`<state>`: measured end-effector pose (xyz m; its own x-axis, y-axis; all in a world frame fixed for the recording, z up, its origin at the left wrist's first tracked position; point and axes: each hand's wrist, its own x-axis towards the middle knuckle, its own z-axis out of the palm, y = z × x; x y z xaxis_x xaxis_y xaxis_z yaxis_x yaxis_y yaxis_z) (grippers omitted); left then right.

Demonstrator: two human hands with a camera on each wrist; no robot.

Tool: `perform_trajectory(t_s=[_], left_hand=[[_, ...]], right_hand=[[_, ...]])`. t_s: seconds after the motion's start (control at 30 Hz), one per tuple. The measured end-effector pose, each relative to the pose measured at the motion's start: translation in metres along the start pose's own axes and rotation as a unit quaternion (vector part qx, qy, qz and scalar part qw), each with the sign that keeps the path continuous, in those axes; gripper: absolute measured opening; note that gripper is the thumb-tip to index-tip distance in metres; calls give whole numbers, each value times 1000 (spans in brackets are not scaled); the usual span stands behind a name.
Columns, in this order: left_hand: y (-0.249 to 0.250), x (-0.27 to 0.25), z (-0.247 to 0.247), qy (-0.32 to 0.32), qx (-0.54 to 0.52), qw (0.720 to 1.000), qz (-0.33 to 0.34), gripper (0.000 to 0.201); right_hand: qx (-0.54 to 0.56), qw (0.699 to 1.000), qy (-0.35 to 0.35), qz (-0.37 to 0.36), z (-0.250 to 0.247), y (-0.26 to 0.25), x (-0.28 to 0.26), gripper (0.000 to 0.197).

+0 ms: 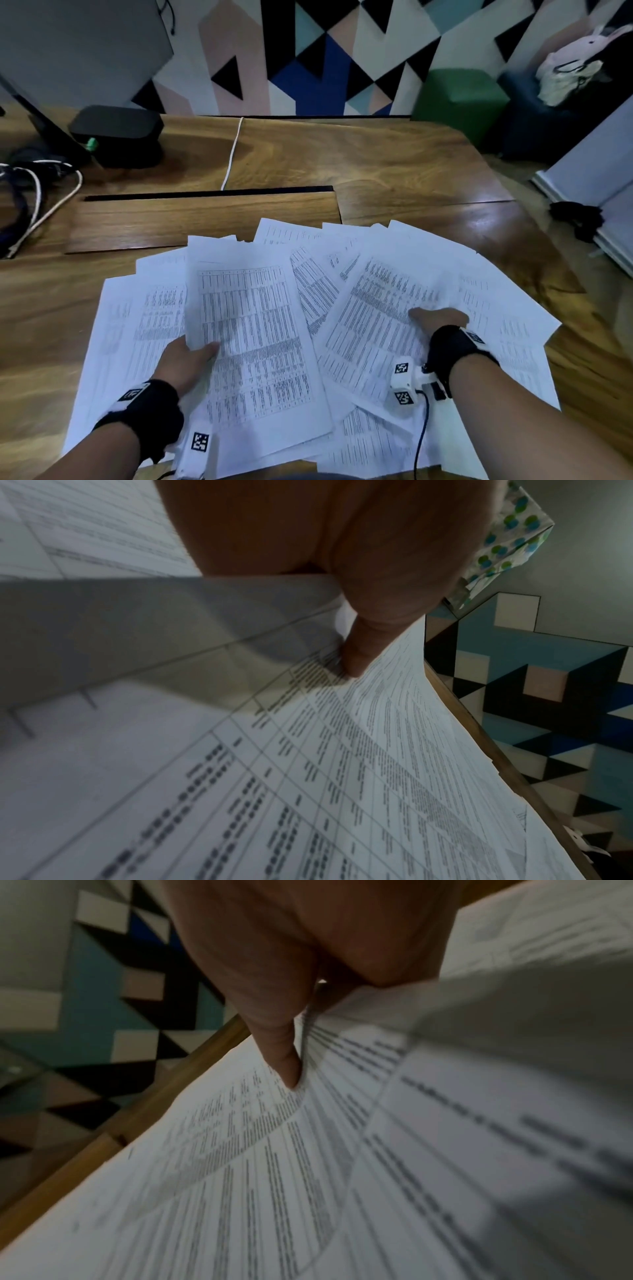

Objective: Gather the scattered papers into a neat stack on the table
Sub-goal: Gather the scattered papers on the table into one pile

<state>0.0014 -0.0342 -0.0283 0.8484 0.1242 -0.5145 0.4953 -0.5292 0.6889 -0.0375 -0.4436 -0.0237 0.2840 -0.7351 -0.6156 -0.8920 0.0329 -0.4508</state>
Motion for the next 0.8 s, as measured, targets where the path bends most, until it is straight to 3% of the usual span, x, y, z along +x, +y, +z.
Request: perform_trajectory(t_s=[0.03,0.07,0.17,0.23,0.4,0.53,0.73,0.8], left_hand=[[1,0,0,-2,0,1000,2,18],[1,0,0,-4,0,1000,4,17],[-1,2,-1,-5,3,1000,0,17],[-3,4,-1,-5,6,1000,-4,18],[-5,3,-1,-2,2,1000,-6,20],[-3,0,-1,-7,-10,1000,-4,21],[-4,2,-3,-11,6,1000,-7,24],[-3,2,-2,-9,10,1000,-6,24]], right_hand=[[-34,999,0,5,3,-2,-1,100],[-63,998,2,0,6,-4,-1,96],[-92,995,6,-22,19,-13,0,38],[-125,992,-19,-19,23,-19,-6,21],[-128,988,-52,-68,19,-27,-6,39],[-210,973,-47,-81,-14,-26,6,25],[-376,924,40,-58,-47,4,38,34],[-358,930,45,-65,-43,9,44,32]])
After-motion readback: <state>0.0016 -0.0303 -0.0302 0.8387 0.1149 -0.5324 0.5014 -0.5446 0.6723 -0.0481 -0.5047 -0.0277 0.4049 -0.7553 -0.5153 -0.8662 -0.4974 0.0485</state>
